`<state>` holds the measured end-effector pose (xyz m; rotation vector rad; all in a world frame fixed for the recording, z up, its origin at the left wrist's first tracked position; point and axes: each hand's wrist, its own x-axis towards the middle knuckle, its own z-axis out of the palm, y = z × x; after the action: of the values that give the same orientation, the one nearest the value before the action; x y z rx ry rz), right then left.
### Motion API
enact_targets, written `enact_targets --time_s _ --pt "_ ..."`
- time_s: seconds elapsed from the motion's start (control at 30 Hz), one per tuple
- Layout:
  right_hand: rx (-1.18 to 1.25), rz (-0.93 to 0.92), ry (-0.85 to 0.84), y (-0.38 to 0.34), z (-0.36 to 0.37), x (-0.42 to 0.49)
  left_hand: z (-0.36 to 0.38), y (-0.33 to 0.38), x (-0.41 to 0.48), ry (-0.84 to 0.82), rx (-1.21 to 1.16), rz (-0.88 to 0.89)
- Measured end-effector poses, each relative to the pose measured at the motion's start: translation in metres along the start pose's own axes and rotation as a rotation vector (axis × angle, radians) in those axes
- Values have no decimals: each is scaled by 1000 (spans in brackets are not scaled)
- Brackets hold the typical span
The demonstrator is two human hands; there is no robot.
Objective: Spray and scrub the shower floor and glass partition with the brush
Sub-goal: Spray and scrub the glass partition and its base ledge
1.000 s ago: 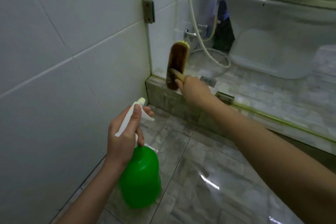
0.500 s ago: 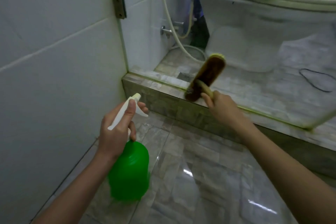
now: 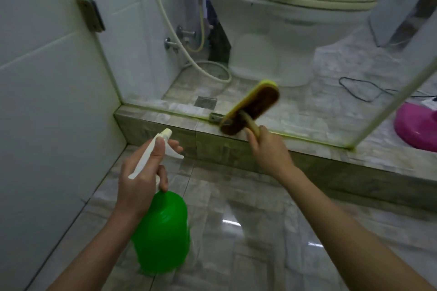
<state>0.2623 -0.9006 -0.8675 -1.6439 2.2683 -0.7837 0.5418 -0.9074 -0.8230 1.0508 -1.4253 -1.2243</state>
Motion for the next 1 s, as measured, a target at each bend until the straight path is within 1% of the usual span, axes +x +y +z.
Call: enact_targets --time_s 0.03,0.1,0.23,0.3,0.37,0.47,0.5,0.57,0.6,0.67,0.73,0.8,0.87,0.93,1.0 --pt "-27 -30 -13 -1 3 5 1 -2 1 -7 4 0" --pt "9 -20 7 23 -8 0 4 -2 1 -10 2 -3" --pt "-9 133 223 112 -57 -44 11 2 2 -29 14 -1" --pt "19 191 273 134 -69 -56 14 4 1 -44 6 1" --pt "41 166 247 122 -62 -49 19 7 1 -52 -6 10" --pt "25 45 80 71 -32 -20 28 7 3 -63 -2 14" --pt "40 9 54 59 -24 -14 30 8 5 -66 -7 14" --pt "154 4 87 53 -12 -16 31 8 6 -63 -36 18" --pt "266 51 137 60 -8 -25 30 9 6 -60 -49 21" --pt "494 218 256 80 2 -48 26 11 7 -55 -49 27" --pt "594 389 349 95 8 -62 24 14 6 -48 -40 37" --pt "604 444 365 97 7 -64 23 14 4 -40 -32 48" --pt "590 400 359 86 -1 -61 21 13 1 -33 -18 56" --pt "598 275 359 60 -24 -49 20 13 -1 -35 -26 49" --pt "605 145 439 29 -57 -25 21 14 -2 -57 -28 47"
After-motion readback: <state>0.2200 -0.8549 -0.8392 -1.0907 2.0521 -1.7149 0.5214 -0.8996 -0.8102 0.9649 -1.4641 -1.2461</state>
